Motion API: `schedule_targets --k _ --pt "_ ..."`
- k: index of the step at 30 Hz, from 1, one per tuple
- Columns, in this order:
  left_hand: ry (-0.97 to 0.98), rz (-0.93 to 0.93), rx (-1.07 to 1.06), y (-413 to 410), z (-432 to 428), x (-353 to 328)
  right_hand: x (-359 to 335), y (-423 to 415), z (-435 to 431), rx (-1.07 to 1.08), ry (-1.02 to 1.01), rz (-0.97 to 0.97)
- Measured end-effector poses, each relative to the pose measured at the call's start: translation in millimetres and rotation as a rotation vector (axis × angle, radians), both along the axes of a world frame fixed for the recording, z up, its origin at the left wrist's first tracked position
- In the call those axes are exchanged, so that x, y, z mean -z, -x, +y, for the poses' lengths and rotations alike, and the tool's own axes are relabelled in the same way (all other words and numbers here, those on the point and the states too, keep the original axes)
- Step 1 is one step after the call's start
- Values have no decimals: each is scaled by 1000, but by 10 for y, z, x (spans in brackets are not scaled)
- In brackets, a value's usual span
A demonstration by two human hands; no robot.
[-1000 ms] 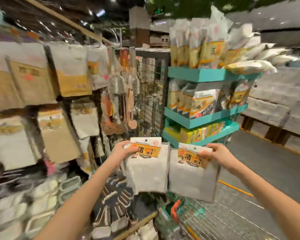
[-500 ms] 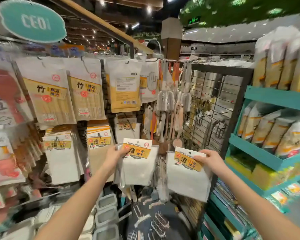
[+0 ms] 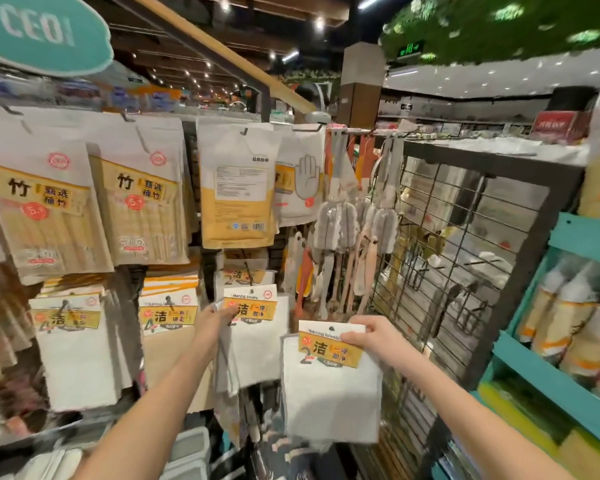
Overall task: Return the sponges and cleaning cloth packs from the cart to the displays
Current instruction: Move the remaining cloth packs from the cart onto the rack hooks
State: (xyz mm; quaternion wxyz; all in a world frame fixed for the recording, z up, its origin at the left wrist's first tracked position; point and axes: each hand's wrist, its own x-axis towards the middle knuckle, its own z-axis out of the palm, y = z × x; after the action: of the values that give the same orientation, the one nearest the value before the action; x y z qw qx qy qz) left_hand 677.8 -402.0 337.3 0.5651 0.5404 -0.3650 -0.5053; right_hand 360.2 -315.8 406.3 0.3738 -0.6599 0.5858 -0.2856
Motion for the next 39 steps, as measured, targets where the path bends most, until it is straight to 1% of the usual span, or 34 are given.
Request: schedule_targets --k 3,8,11,14,19,24,26,30,33,35,37,39 --pt "-5 -20 -64 37 -166 71 -9 -40 -219 -67 -9 7" --pt "19 -90 -48 111 -252 93 22 -166 -522 -125 -4 -25" --pt "26 -90 -1 103 -265 126 73 -262 -659 -141 -10 -59" --pt "52 -117 51 147 -215 121 136 -325 -789 -160 3 -45" --pt "102 -201 -19 276 -241 94 178 -415 -961 -216 -4 -33" --pt "114 -160 -67 246 -213 197 216 -448 -1046 -217 -30 -80" --pt "113 -151 -103 203 -189 246 245 -473 -1075 -216 -32 -62" --pt "131 -150 -247 164 -144 248 299 -523 -1130 -250 -11 4" --pt "83 -176 -192 166 -212 262 300 -565 -1163 -264 24 12" --pt "49 -238 -148 157 -323 285 318 -591 -1173 -263 20 -20" --pt "5 -321 -198 154 -468 274 355 -621 -1178 -274 8 -46" --pt "-52 -366 -246 155 -625 200 398 -658 -1214 -287 2 -54"
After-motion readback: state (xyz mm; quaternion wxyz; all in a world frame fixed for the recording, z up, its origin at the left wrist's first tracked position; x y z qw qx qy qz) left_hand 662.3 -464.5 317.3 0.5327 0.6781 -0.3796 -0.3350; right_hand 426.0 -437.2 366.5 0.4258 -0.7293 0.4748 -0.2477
